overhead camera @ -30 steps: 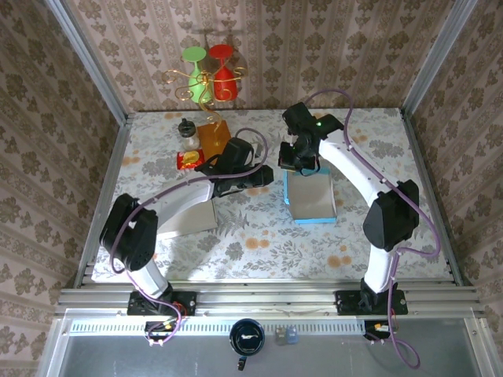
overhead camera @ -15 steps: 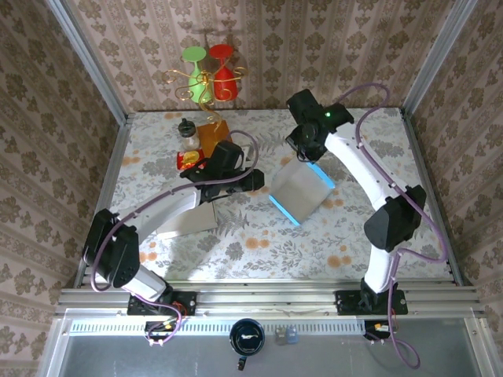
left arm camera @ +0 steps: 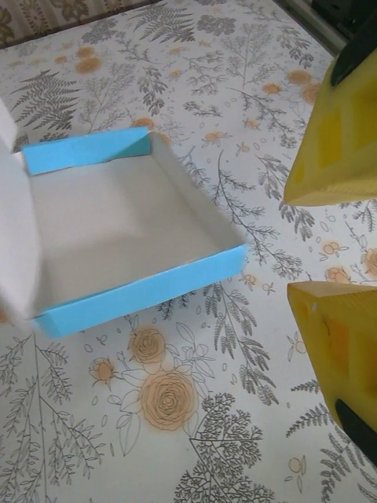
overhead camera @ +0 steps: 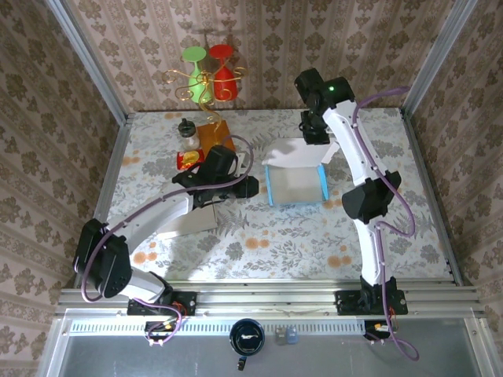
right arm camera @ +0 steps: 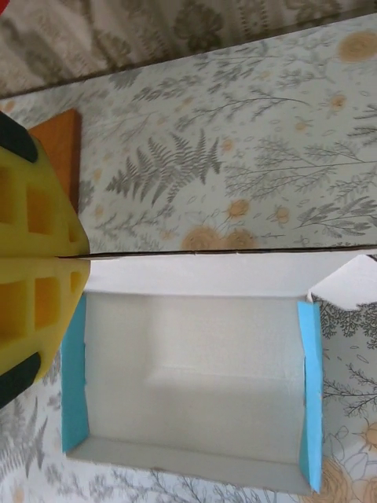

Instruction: Fold the paper box

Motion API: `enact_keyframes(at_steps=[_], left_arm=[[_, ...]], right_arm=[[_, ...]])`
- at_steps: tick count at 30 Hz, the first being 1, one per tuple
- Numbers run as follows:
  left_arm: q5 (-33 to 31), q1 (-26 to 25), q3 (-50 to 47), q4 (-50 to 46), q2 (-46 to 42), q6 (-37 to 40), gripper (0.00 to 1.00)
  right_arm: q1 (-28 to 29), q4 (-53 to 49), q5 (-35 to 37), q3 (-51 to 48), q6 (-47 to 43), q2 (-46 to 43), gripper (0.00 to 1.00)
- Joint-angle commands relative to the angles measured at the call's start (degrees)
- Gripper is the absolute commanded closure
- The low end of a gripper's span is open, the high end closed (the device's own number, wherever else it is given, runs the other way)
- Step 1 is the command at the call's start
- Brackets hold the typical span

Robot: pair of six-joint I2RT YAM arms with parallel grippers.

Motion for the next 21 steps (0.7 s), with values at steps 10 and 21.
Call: enact_keyframes(at_steps=[10,21], left_arm=[[1.98,1.74,-1.42,-2.37,-1.11,2.74,0.68],[1.86,2.57,-0.21,-0.75,1.36,2.96,0.68]], right_arm=[[0.56,-5.38,-0.95,2.52,8.6,3.8,0.91],[0.76,-3.89,-1.04,2.17,2.45,3.24,0.85]])
